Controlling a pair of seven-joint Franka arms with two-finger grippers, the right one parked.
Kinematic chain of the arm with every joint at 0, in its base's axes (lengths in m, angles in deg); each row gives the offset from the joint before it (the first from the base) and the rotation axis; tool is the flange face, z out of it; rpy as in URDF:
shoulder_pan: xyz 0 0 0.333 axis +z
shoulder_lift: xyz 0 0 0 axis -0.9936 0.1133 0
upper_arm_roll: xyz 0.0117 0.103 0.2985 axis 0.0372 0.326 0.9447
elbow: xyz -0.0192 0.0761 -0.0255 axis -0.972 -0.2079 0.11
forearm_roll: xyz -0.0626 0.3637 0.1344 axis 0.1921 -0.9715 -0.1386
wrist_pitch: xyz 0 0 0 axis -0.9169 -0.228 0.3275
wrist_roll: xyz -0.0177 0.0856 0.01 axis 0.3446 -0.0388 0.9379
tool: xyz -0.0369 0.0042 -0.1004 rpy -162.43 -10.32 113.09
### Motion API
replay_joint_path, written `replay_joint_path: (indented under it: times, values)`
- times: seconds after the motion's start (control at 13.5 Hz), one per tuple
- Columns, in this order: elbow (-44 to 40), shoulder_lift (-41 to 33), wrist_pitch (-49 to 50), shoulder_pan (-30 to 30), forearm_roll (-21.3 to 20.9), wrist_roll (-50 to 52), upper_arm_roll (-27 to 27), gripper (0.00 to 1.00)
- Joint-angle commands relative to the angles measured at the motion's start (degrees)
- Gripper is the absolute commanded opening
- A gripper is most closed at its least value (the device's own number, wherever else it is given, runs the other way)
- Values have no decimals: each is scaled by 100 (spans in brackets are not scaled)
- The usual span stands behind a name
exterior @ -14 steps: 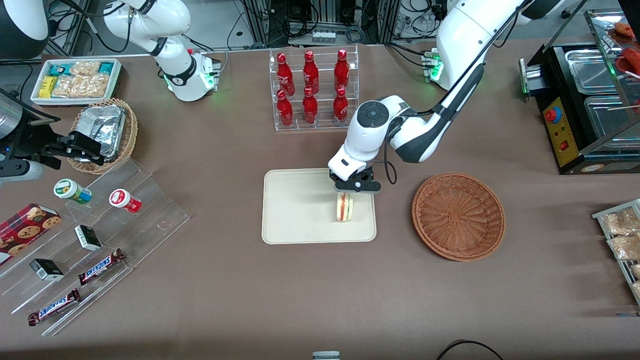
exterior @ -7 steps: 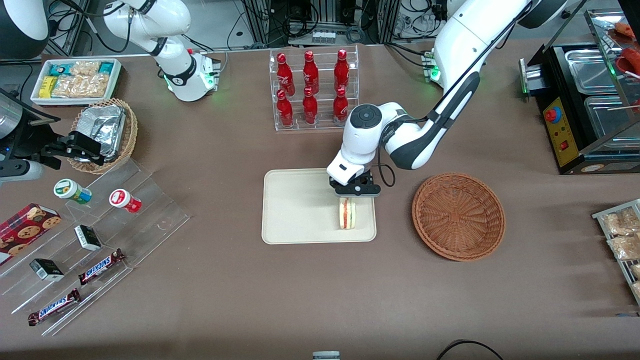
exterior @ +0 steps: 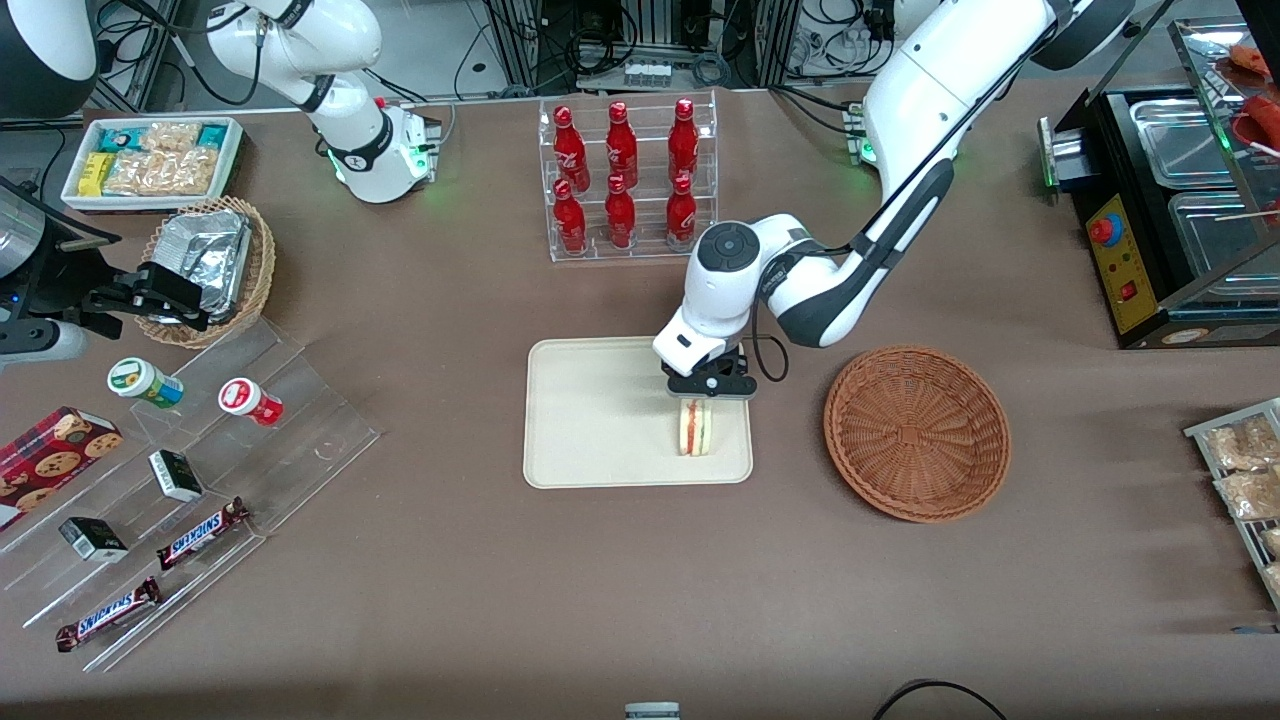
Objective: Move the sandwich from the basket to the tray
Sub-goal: 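Lower the held sandwich onto the tray's center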
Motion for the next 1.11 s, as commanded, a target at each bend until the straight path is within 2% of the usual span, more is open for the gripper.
replay_joint_path:
  times: [0.0,0.44,0.66,1.03]
  values:
    - [-497,14,957,-37,771,-783,-30,0]
    - [-665,23,1039,-46,879,-724,-47,0]
    - [-692,14,1022,-46,1318,-663,-47,0]
    - [-736,58,759,-55,1336,-540,-47,0]
